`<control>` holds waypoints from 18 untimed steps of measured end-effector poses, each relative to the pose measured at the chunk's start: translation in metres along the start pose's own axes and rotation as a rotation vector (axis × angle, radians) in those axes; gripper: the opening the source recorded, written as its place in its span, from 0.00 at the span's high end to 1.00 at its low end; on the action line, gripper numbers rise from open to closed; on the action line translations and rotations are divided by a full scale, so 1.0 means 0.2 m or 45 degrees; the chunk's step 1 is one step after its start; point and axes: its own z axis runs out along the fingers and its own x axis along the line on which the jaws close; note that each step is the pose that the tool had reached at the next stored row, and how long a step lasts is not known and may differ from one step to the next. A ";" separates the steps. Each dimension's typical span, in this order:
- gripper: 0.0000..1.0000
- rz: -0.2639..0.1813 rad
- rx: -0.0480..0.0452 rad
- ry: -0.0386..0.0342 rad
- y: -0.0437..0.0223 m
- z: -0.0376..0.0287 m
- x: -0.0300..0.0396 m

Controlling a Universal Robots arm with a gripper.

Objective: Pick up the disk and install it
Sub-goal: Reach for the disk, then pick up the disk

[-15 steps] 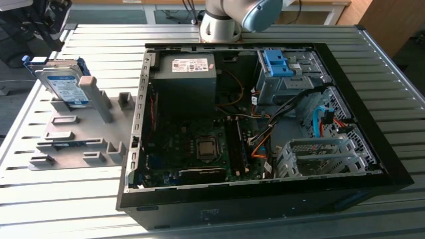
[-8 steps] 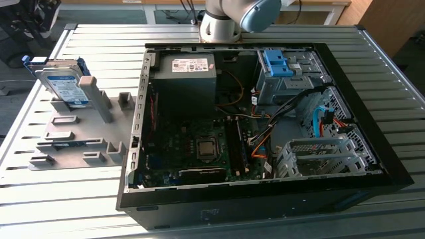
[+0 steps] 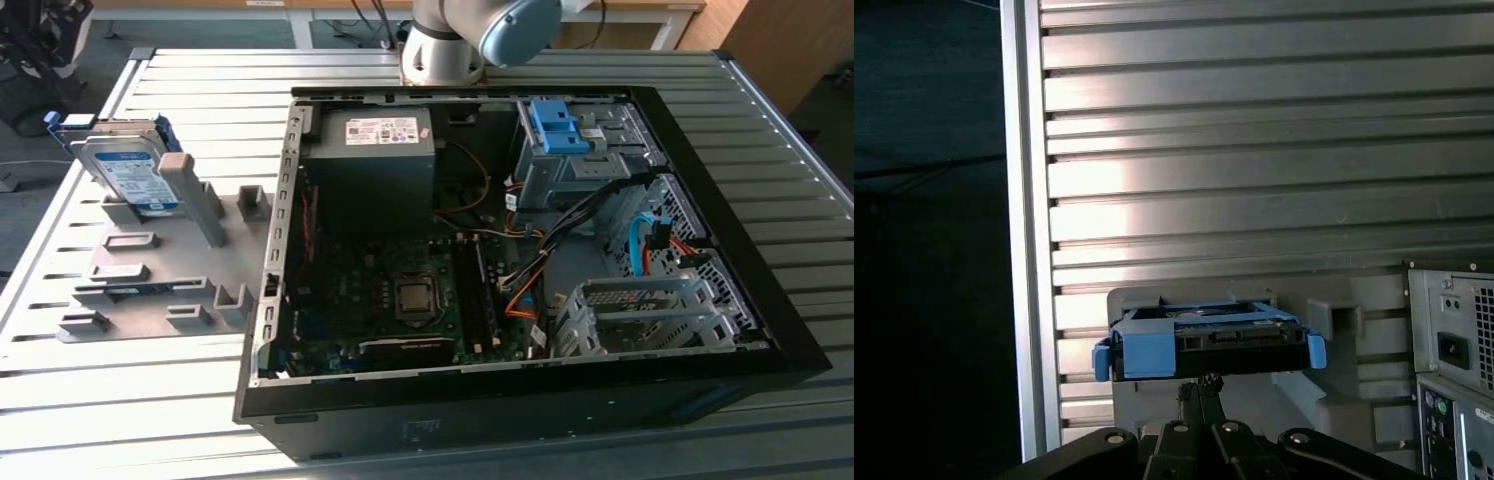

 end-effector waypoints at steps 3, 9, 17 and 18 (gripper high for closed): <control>0.89 0.000 0.000 0.0003 -0.001 0.001 0.017; 0.89 0.000 0.000 0.0003 -0.001 0.002 0.020; 0.89 -0.006 0.000 0.0006 -0.001 0.001 0.021; 0.89 -0.009 0.000 0.0007 -0.001 0.001 0.021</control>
